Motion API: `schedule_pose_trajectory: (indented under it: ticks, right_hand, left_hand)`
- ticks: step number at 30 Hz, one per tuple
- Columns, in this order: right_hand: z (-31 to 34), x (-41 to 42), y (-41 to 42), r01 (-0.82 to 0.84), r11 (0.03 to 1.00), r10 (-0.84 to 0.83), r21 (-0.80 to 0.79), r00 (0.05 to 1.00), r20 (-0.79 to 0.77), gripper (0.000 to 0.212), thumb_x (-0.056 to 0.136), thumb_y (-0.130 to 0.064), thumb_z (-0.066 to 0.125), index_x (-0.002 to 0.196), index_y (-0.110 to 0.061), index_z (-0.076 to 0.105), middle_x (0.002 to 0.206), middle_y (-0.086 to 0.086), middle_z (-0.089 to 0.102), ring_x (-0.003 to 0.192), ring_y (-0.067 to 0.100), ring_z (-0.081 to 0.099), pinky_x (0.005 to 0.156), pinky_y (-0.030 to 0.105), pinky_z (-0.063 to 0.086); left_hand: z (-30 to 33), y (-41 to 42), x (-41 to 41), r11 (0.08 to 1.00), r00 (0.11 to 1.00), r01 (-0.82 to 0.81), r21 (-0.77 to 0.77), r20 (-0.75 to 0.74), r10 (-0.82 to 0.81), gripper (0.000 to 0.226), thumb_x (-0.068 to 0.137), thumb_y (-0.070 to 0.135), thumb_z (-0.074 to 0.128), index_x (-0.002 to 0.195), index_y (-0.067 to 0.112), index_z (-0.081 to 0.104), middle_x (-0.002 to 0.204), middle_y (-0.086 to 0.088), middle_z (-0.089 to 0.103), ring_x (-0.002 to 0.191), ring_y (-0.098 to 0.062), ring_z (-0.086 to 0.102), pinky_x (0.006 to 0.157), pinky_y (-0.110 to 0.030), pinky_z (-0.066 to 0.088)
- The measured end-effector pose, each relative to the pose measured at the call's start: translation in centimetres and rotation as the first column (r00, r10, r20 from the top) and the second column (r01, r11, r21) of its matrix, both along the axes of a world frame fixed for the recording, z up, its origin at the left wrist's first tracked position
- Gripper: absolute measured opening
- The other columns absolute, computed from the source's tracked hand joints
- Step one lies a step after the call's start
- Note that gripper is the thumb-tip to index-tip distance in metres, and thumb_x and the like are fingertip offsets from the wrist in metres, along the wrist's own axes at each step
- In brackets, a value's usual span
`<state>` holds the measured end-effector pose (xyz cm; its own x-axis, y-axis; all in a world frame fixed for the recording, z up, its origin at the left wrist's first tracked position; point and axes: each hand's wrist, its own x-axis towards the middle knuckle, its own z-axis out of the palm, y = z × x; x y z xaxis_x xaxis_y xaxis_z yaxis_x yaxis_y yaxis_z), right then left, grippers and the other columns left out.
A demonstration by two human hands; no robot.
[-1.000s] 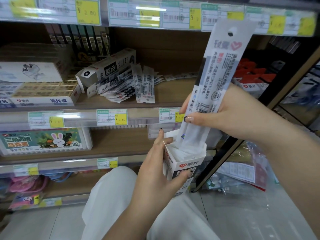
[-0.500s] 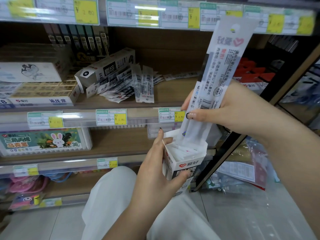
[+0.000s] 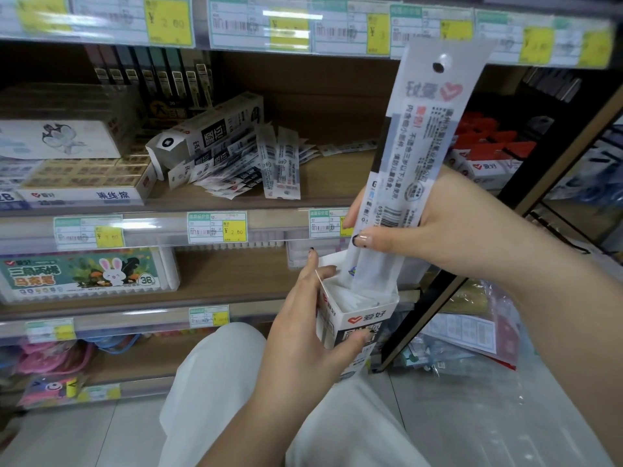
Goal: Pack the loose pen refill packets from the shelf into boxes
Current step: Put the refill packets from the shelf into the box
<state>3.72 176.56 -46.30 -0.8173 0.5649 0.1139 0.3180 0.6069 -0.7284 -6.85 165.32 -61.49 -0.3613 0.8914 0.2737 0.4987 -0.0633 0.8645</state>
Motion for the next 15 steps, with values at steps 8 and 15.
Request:
schedule_pose_trajectory:
  ticks: [8, 15]
  right_hand:
    - [-0.5, 0.0, 0.3, 0.027, 0.994, -0.034, 0.102, 0.997, 0.063, 0.010, 0.078, -0.023, 0.071, 0.083, -0.030, 0.066, 0.087, -0.015, 0.066, 0.084, -0.002, 0.062, 0.077, 0.020, 0.052]
    - [-2.7, -0.6, -0.5, -0.007, 1.000, 0.004, 0.021, 0.988, 0.154, 0.012, 0.078, -0.019, 0.071, 0.088, -0.025, 0.071, 0.087, -0.011, 0.069, 0.083, -0.002, 0.062, 0.077, 0.018, 0.052]
  left_hand:
    - [0.0, -0.1, 0.0, 1.000, 1.000, -0.002, 0.029, -0.007, 0.002, 0.075, 0.069, 0.033, 0.080, 0.116, 0.064, 0.030, 0.133, 0.054, 0.017, 0.127, 0.006, 0.040, 0.098, -0.024, 0.044]
    - [0.0, 0.0, -0.1, 0.999, 1.000, -0.011, 0.046, 0.002, 0.011, 0.078, 0.066, 0.037, 0.073, 0.124, 0.064, 0.028, 0.139, 0.047, 0.021, 0.129, 0.008, 0.037, 0.100, -0.033, 0.045]
